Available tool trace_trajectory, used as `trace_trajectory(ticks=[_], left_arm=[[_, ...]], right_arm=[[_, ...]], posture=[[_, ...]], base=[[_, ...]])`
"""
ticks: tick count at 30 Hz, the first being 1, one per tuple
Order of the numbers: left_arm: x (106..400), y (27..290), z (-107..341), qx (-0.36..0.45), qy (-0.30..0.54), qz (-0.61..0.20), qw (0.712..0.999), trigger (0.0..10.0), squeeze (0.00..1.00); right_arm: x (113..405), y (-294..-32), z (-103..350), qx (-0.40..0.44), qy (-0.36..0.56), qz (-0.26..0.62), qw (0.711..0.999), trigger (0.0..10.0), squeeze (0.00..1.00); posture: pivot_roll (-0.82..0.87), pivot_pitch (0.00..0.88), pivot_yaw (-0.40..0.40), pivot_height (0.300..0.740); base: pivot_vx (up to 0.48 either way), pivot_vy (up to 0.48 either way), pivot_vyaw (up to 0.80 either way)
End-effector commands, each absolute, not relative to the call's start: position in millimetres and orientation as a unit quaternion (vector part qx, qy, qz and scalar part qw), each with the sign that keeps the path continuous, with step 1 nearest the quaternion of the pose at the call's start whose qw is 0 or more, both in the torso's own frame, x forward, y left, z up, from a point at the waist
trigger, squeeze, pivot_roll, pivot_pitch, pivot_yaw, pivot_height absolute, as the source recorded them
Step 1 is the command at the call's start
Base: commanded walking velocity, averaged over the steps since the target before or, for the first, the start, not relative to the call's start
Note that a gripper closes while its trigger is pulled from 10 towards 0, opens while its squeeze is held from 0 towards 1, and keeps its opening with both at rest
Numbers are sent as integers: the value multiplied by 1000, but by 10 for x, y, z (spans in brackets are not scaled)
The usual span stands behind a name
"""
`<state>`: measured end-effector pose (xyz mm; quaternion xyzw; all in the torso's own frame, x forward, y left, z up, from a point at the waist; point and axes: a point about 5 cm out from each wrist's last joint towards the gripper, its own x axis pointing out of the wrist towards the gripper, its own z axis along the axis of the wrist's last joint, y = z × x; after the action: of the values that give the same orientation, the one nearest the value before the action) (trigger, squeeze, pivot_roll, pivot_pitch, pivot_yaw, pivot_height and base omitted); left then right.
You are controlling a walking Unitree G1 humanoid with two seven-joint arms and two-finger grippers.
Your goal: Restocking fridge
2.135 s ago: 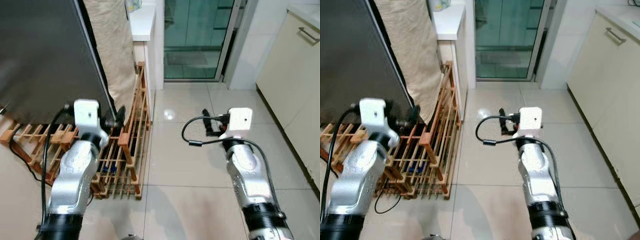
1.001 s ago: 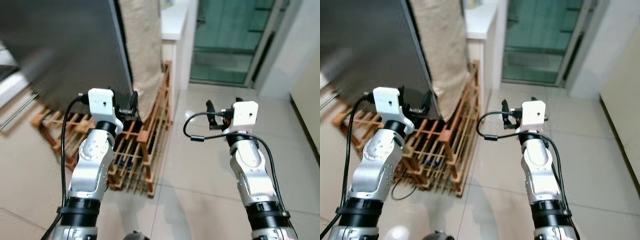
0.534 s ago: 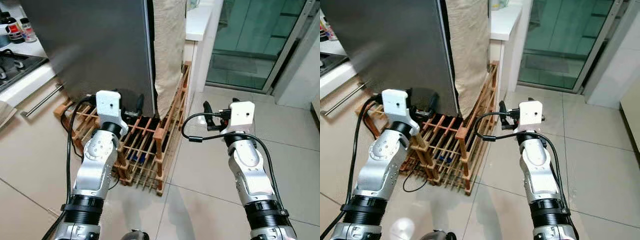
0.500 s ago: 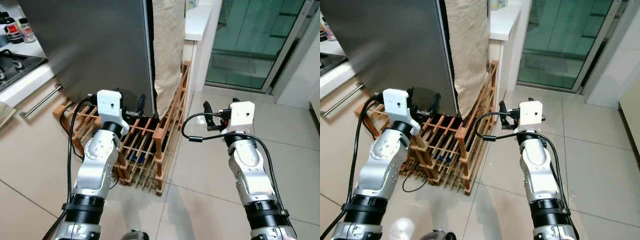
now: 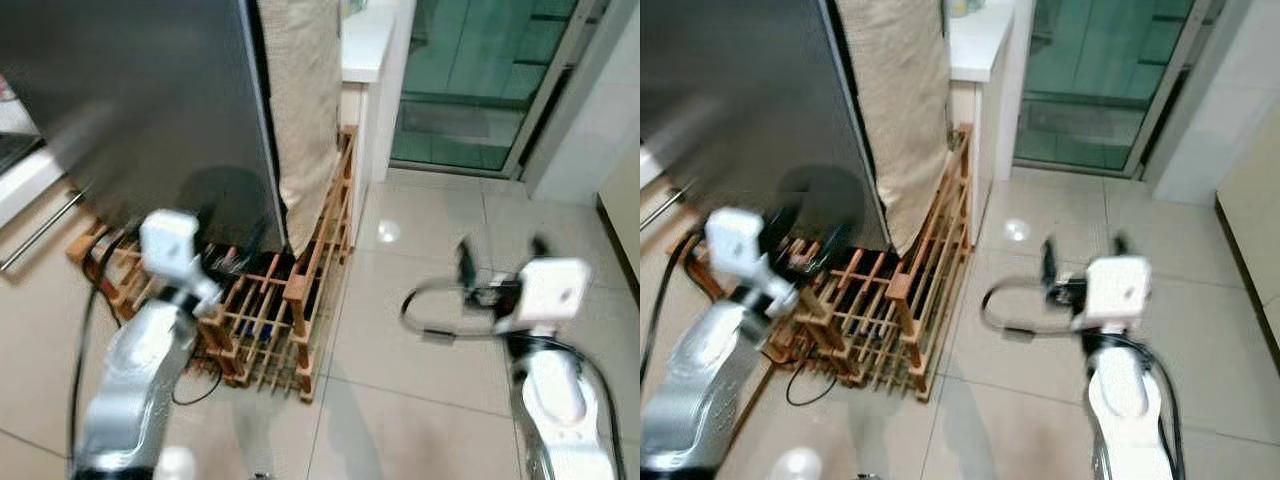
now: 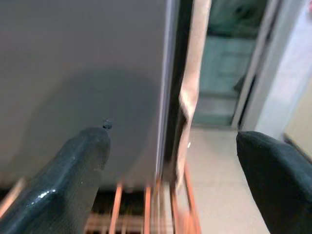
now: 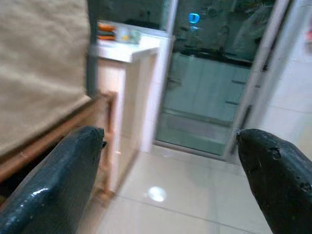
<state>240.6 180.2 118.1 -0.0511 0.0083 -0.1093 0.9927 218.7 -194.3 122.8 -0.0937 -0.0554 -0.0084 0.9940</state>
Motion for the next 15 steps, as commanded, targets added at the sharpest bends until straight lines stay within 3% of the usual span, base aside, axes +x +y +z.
trace_trajectory(ticks=[1,7,15], left_arm=[[2243,1931,1067,-52,40,-45,997,10000,0],[2325,1961,1361,-4,-37,35,999,10000,0],[2305,1736,1445,-14,-66,-36,997,10000,0]], right_arm=[[2155,-1974,1285,-101,-75,-5,992,10000,0],[2259,-1847,1255,-67,-69,-9,995,10000,0],[2191,-1866,1262,-56,-67,-8,996,10000,0]], posture=[[-25,0,18,740],[-13,0,-16,740],[-39,0,-21,740]], base=[[0,0,0],[0,0,0],[0,0,0]])
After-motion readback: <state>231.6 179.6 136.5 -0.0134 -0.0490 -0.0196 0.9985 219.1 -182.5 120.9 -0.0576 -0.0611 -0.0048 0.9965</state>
